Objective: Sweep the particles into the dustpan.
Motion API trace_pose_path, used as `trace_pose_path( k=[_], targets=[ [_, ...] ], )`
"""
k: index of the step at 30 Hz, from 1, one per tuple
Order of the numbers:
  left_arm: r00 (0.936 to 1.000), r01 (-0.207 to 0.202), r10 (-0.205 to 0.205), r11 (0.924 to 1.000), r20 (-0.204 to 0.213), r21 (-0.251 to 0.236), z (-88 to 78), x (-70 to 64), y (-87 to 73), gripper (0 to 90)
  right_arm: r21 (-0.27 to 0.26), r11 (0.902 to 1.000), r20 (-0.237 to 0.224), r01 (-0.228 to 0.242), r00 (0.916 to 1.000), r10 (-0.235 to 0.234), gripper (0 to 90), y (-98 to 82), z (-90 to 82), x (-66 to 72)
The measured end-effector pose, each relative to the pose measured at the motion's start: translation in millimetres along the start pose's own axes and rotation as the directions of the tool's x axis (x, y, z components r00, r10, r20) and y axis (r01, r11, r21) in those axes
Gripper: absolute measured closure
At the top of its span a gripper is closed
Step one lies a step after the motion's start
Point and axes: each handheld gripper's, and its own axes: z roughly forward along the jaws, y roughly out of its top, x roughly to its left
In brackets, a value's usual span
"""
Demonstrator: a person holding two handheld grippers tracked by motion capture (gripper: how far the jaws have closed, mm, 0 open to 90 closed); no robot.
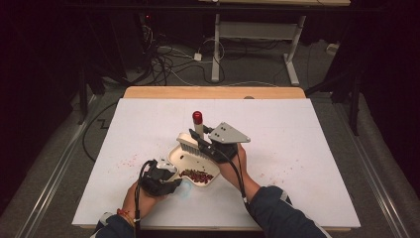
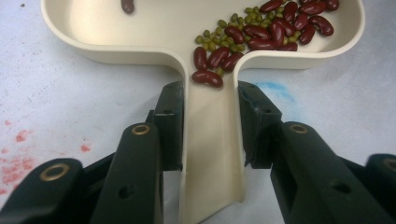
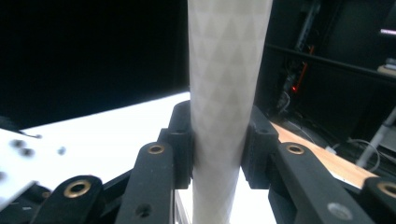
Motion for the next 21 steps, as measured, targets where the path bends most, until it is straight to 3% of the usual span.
trace_pose_path(
  k=[4, 6, 9, 17, 21],
  targets=[
    [1.0000, 0.005, -0.005, 0.9999, -0.003, -0.014, -0.5, -0.1, -0.2, 63.3, 0.020, 0.9997, -0.005, -0.016, 0.9999, 0.016, 70.1, -5.9, 5.7, -0.6],
    [1.0000, 0.004, -0.004, 0.9999, -0.003, -0.012, -0.1, -0.2, 0.0, 63.3, 0.020, 0.9998, -0.014, -0.002, 0.9999, 0.003, 70.1, -5.5, 5.1, 2.2],
    [0.9999, 0.006, -0.006, 0.9999, -0.013, -0.011, 1.0, -2.0, 1.1, 63.3, 0.029, 0.9996, -0.065, -0.004, 0.9979, 0.006, 70.0, -5.2, -0.5, 14.2],
    [0.9995, 0.022, -0.022, 0.9997, -0.020, -0.009, 3.0, -3.8, 2.7, 63.3, 0.043, 0.9991, -0.106, 0.005, 0.9944, -0.001, 70.1, -3.1, -11.5, 35.6],
    [0.9988, 0.040, -0.041, 0.9989, -0.028, -0.025, 4.0, -5.5, 4.4, 63.4, 0.041, 0.9990, -0.102, 0.015, 0.9947, -0.011, 70.0, -2.4, -15.3, 39.7]
  ],
)
